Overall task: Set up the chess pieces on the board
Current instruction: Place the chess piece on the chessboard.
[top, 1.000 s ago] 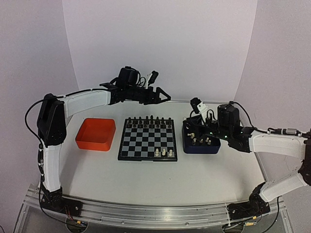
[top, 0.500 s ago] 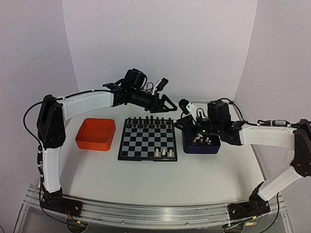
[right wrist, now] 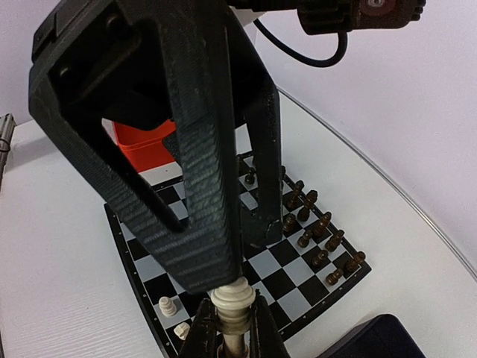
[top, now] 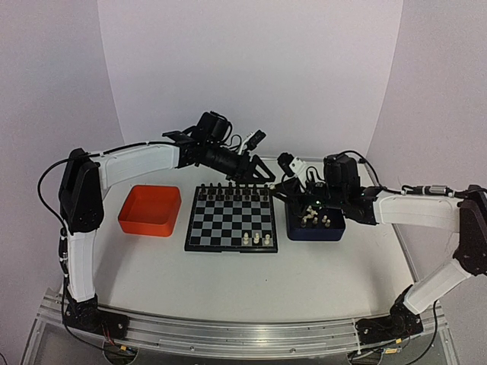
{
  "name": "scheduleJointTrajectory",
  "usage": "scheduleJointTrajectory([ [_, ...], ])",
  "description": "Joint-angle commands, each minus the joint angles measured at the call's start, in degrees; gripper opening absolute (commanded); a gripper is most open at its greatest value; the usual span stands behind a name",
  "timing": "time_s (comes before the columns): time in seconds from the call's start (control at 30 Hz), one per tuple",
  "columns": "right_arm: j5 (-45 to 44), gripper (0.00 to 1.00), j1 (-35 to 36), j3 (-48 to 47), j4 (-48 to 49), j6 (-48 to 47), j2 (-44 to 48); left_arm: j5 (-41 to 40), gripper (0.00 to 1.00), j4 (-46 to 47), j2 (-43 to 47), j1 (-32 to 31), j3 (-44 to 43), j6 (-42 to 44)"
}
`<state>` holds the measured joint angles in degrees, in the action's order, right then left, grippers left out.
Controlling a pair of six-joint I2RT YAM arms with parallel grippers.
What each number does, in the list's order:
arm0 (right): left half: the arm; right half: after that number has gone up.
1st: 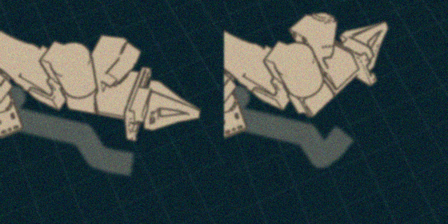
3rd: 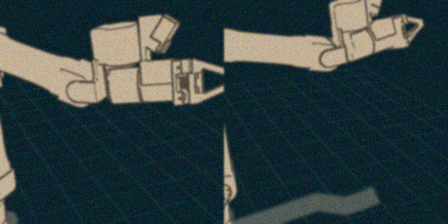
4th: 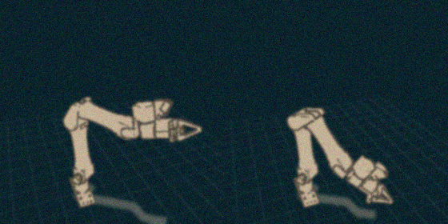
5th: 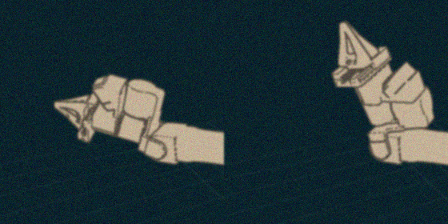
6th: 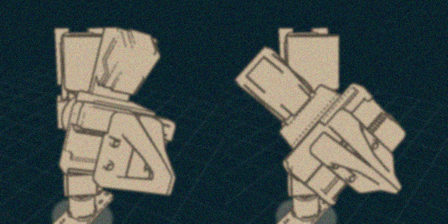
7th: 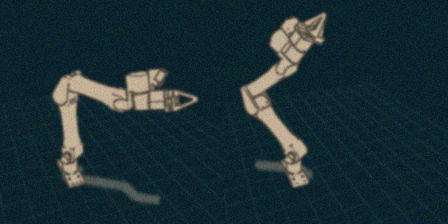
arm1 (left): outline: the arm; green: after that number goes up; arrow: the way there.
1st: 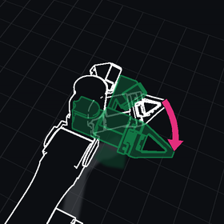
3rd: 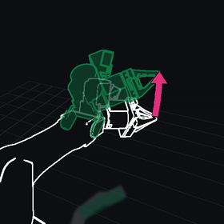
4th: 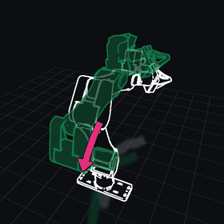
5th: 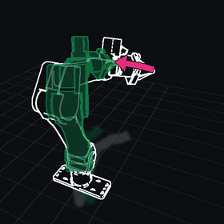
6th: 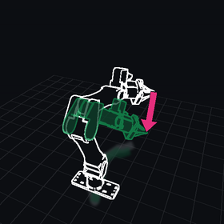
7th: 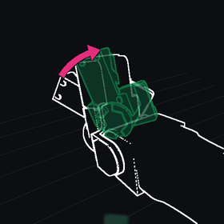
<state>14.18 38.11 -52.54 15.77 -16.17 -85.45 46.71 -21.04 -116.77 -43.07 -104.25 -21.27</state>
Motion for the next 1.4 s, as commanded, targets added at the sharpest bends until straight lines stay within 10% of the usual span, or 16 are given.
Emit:
scheduleJointTrajectory([
  [0.0, 1.52, 0.0, -0.11, -2.85, 1.16, -0.53, -0.6, 2.15, 0.55, -0.24, -1.89, -1.0, -3.27, 0.23],
  [0.43, 0.51, 0.0, -0.08, -2.77, 1.28, -1.17, -0.54, 3.11, 0.0, -1.54, -3.52, -1.77, -5.38, 0.26],
  [0.57, 0.08, 0.01, -0.13, -3.0, 1.28, -0.99, -0.77, 0.86, 0.0, -2.09, -2.88, -1.84, -5.02, 0.47],
  [0.83, -0.46, 0.81, -0.1, -0.04, 1.05, 1.3, 0.5, -21.62, 0.0, -10.66, 0.14, -1.74, -5.26, 3.31],
  [1.37, -38.99, 0.89, -0.26, 3.54, 0.49, 9.54, 3.97, -45.27, 0.0, -25.46, 11.06, -4.5, 7.74, 4.29],
])
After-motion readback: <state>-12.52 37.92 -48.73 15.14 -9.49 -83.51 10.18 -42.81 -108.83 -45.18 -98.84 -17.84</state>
